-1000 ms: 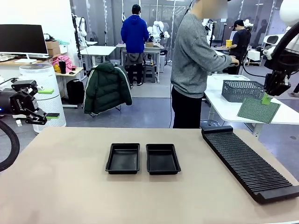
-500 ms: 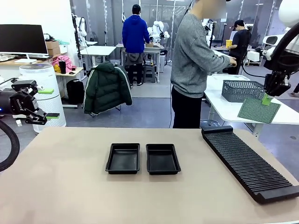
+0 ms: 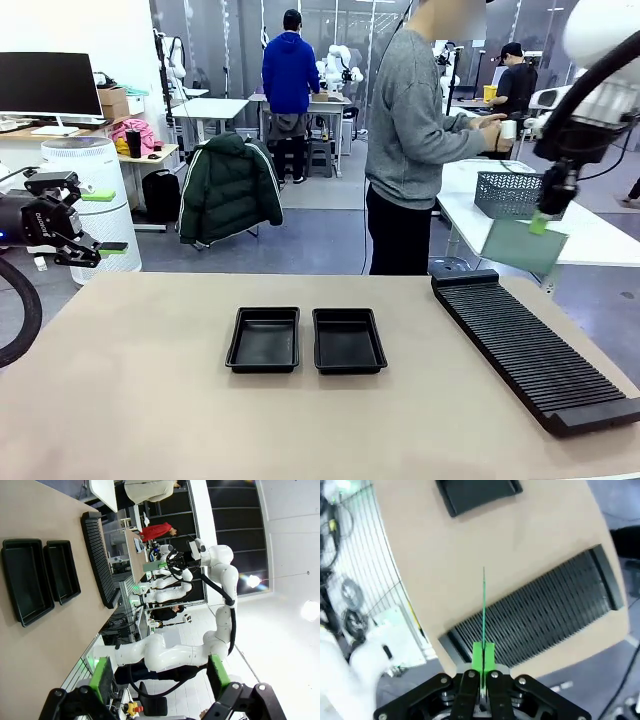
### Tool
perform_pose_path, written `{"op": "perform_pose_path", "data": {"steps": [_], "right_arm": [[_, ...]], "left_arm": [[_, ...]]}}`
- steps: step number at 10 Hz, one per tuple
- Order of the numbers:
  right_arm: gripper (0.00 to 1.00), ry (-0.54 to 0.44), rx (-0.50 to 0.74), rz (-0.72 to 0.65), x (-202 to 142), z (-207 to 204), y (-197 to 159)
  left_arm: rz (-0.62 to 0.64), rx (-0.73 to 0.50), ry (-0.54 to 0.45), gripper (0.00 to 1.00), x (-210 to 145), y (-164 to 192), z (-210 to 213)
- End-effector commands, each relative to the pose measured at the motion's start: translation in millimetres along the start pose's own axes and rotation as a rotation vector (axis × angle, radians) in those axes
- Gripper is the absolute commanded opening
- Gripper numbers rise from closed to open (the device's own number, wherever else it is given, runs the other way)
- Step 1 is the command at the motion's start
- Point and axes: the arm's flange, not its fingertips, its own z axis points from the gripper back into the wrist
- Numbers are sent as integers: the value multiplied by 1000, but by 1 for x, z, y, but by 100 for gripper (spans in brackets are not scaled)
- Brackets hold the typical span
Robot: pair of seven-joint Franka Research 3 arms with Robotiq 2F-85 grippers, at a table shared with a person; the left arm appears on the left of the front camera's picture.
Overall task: Inspect and transfer BCBs to ESD trays.
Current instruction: Pick up the Blank PCB from the PCB Rack and place it in the left ESD tray.
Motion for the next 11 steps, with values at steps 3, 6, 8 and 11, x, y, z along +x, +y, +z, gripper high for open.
{"op": "perform_pose_path", "data": {"steps": [3, 6, 8, 11], "right_arm": [[1, -50, 50, -304, 77, -50, 21], [1, -138, 93, -511, 127, -101, 43], [1, -217, 139, -631, 146, -133, 58], [1, -348, 213, -771, 174, -168, 84]], "left_arm": [[-1, -1, -2, 100, 0, 0, 1], [-1, -1, -2, 100, 0, 0, 1], [-1, -1, -2, 100, 0, 0, 1], [-1, -1, -2, 100, 0, 0, 1]]}}
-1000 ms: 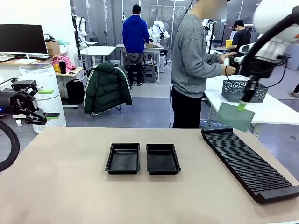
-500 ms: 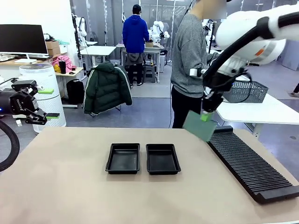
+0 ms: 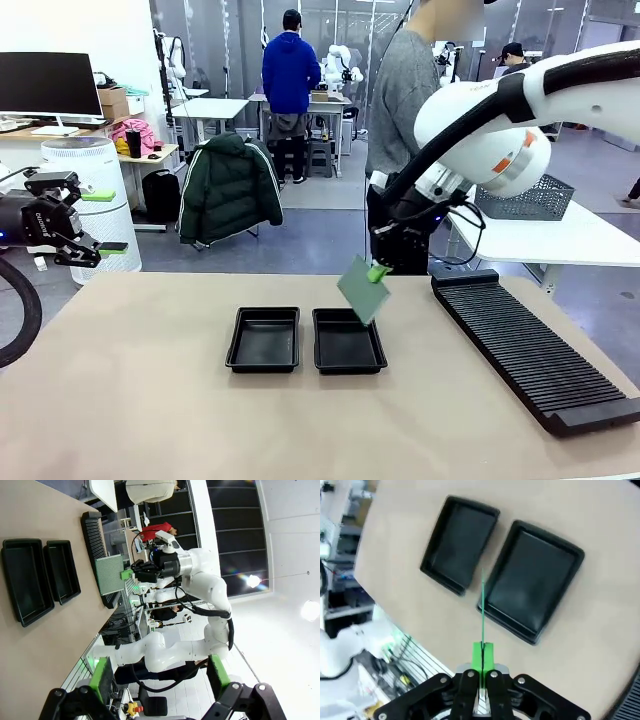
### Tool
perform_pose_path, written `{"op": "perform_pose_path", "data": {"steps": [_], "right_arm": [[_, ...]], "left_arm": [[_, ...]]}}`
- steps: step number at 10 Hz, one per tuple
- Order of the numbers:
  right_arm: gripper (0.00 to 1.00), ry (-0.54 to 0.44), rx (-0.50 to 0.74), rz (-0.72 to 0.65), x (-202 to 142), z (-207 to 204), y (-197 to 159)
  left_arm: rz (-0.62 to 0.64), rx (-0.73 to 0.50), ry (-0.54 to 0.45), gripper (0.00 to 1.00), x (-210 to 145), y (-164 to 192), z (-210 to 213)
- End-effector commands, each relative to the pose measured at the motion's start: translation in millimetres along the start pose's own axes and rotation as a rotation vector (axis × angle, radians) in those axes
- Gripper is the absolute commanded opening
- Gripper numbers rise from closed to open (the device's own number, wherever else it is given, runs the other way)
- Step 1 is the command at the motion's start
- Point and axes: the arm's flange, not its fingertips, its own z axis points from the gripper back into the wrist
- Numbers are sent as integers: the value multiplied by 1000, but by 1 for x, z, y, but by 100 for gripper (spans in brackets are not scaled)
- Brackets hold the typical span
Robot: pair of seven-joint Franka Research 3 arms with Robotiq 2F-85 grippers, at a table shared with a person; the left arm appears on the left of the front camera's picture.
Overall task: Inspect and transfer BCBs to ESD trays.
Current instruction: Pick up the Blank PCB from the PCB Rack and place it in the left ESD tray.
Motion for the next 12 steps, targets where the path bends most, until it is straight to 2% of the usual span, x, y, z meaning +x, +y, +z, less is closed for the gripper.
{"op": "perform_pose_path", "data": {"steps": [1, 5, 9, 12], "right_arm": [[1, -94, 58, -87, -6, -25, 16], [1, -186, 235, -224, -9, -74, 37], [1, -200, 332, -349, -7, -119, 32], [1, -174, 392, -333, 0, -139, 29]], "left_arm": [[-1, -1, -2, 100, 0, -1, 1], [-1, -1, -2, 100, 0, -1, 1], [-1, -1, -2, 100, 0, -1, 1], [-1, -1, -2, 100, 0, -1, 1]]}}
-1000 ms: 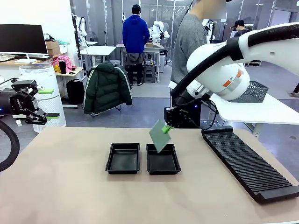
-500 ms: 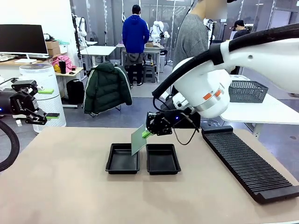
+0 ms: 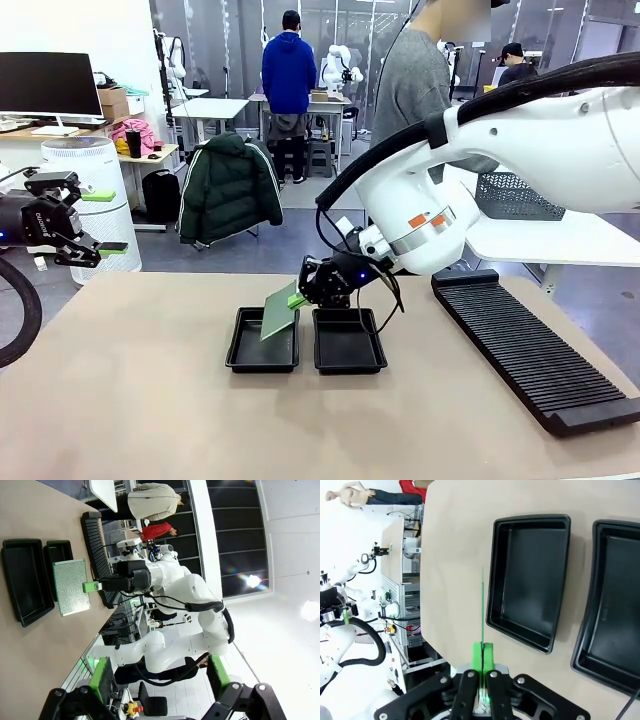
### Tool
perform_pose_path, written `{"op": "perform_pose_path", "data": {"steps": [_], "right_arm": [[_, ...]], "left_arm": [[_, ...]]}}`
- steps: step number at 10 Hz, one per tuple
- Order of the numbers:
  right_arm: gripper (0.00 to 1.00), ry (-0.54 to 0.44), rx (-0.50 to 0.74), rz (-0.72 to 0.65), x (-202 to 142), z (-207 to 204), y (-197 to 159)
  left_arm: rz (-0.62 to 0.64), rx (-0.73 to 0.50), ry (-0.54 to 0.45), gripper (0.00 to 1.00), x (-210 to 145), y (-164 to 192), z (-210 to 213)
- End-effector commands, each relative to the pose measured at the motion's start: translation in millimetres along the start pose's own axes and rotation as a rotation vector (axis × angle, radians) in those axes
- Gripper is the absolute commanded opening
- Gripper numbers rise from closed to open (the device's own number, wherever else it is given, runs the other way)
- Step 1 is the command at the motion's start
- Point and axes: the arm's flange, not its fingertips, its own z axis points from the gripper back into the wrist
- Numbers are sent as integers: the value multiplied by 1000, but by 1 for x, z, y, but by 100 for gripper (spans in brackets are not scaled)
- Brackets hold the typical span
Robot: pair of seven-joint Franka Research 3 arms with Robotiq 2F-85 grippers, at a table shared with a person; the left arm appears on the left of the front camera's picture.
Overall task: Inspect and transfer BCBs to ESD trays.
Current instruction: Pick up the Blank PCB from the PCB Rack and place it in the left ESD tray.
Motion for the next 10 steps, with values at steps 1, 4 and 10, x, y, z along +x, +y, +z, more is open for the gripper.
{"op": "perform_pose_path", "data": {"steps": [1, 4, 10], "right_arm": [[1, -9, 54, -2, 7, -17, -4], [1, 2, 49, -18, 16, -30, -11], [1, 33, -10, -25, 32, -68, -20]], "left_arm": [[-1, -1, -2, 100, 0, -1, 1], [-1, -1, -2, 100, 0, -1, 1], [-1, -1, -2, 100, 0, -1, 1]]}}
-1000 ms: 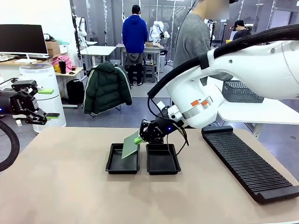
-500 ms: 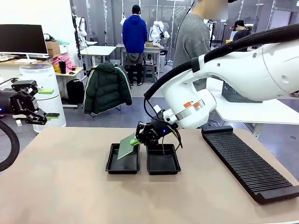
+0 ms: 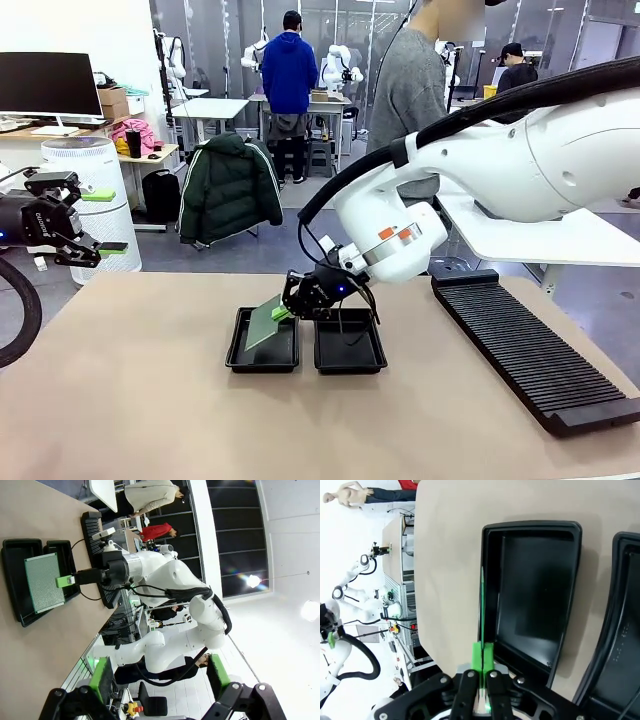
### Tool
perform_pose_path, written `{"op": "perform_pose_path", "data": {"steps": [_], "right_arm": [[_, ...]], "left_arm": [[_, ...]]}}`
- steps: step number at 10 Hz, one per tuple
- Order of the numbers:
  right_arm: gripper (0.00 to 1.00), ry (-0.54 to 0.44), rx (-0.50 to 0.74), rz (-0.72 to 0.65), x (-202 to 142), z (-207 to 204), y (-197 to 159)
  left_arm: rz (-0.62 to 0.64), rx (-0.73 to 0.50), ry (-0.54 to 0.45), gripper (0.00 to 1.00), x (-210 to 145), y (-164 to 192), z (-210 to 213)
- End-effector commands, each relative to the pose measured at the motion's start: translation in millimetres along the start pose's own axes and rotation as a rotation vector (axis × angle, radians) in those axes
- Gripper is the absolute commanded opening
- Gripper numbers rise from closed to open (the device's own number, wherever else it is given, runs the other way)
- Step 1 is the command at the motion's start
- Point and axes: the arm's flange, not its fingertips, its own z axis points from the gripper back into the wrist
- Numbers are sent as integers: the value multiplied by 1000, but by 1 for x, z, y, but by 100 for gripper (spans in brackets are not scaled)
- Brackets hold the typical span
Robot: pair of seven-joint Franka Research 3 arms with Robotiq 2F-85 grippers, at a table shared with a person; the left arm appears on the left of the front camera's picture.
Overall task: Inspect and transfer BCBs to ESD trays.
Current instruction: Pick up the Blank PCB from the PCB Rack and place it in the left ESD tray.
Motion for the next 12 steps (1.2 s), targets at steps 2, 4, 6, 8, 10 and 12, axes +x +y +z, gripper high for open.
{"op": "perform_pose_path", "data": {"steps": [2, 4, 6, 8, 10, 12], "right_arm": [[1, -32, -44, 8, 8, -16, 3], [1, -16, -70, 1, 13, -26, 5], [1, -16, -80, -12, 14, -30, 6], [1, -18, -94, -43, 13, -33, 4], [1, -2, -102, -50, 12, -34, 5], [1, 2, -75, -30, 11, -28, -1]], "left_arm": [[-1, -1, -2, 100, 0, -1, 1], [-1, -1, -2, 100, 0, -1, 1], [-1, -1, -2, 100, 0, -1, 1], [-1, -1, -2, 100, 0, -1, 1], [-1, -1, -2, 100, 0, -1, 1], [-1, -1, -2, 100, 0, -1, 1]]}}
